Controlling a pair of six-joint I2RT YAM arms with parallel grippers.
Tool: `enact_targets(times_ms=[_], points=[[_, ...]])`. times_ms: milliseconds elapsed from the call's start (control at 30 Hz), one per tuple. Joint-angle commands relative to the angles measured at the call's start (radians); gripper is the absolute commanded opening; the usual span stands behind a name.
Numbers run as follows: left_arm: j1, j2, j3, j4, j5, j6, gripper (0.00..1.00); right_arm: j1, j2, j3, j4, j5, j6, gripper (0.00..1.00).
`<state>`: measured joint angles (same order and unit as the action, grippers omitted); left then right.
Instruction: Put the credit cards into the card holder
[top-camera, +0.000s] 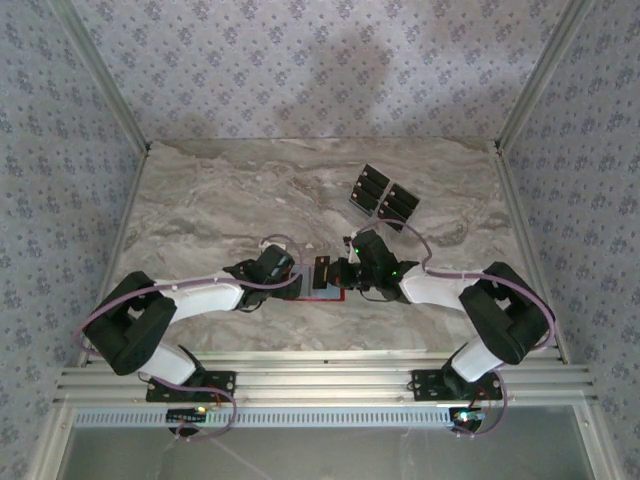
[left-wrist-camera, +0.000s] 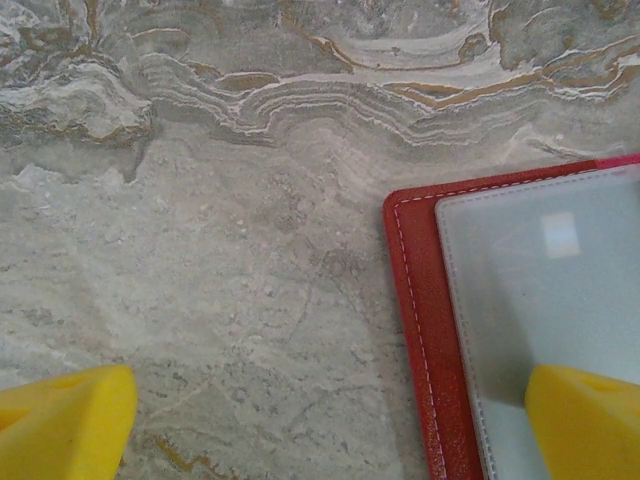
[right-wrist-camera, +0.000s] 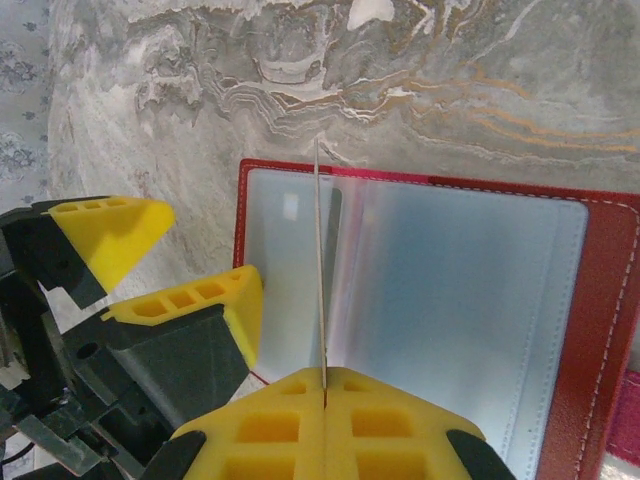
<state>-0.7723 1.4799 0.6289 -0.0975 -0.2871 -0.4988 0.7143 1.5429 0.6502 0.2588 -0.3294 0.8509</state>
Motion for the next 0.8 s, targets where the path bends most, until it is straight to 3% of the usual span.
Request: enact_targets(times_ms=[0,767], points=[[-0.005,0.007,-0.028,-0.062,-0.031,-0.007,1.0,0.008,0.012,-0.027,0.067,0.006,0.019,0.0],[-0.01,0.005,-0.041,-0.054,-0.031,-0.019,1.0,-0.006,0.012,-0.112,0.226,-0.046,0.083,0.0]])
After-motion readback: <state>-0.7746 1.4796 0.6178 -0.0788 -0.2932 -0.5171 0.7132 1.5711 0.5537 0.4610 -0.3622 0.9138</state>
